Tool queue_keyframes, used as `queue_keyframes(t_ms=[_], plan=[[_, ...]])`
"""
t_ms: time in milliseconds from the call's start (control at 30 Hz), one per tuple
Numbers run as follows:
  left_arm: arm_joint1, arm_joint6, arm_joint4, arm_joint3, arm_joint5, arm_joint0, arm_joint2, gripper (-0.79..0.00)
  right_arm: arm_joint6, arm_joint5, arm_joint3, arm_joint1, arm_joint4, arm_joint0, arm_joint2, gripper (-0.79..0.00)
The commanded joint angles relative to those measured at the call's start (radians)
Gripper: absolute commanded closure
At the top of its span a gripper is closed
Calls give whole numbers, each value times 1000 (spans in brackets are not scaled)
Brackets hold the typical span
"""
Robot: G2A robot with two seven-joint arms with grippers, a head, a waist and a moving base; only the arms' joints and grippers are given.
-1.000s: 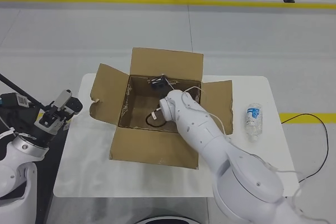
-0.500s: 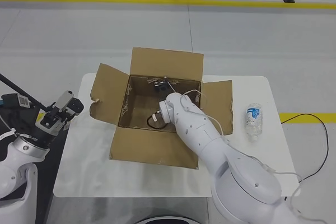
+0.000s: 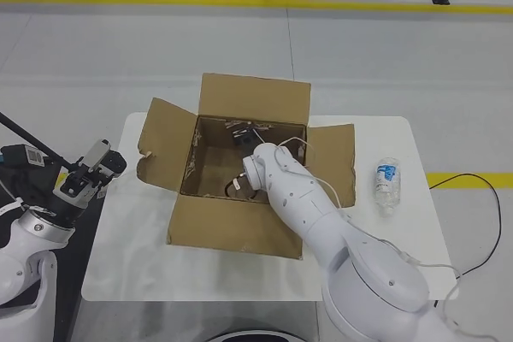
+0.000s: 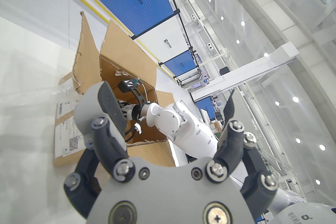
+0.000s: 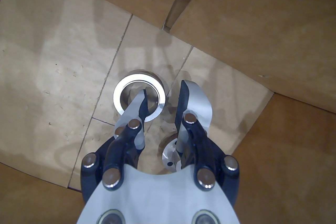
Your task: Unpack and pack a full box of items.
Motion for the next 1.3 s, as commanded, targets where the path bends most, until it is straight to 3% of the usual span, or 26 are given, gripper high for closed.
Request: queue_keyframes(t_ms=[0,133,233,300,1100,1267], plan=[[0,0,0,0,0,0,0,-785,2,-3,3,0,-2,0,3,-265],[0,0,0,0,0,0,0,-785,10,-21,10,2,-2,1,12,-243],[0,0,0,0,0,0,0,-785,11,-28,12,3,-4,1,18,-52],[0,0,0,0,0,0,0,-785,6,-33,11,3,-5,2,22,0],[0,0,0,0,0,0,0,-785,-64,-131,-40,32,-17,12,82,0],[0,0,0,0,0,0,0,-785,-54,-221,-72,45,-14,12,98,0]])
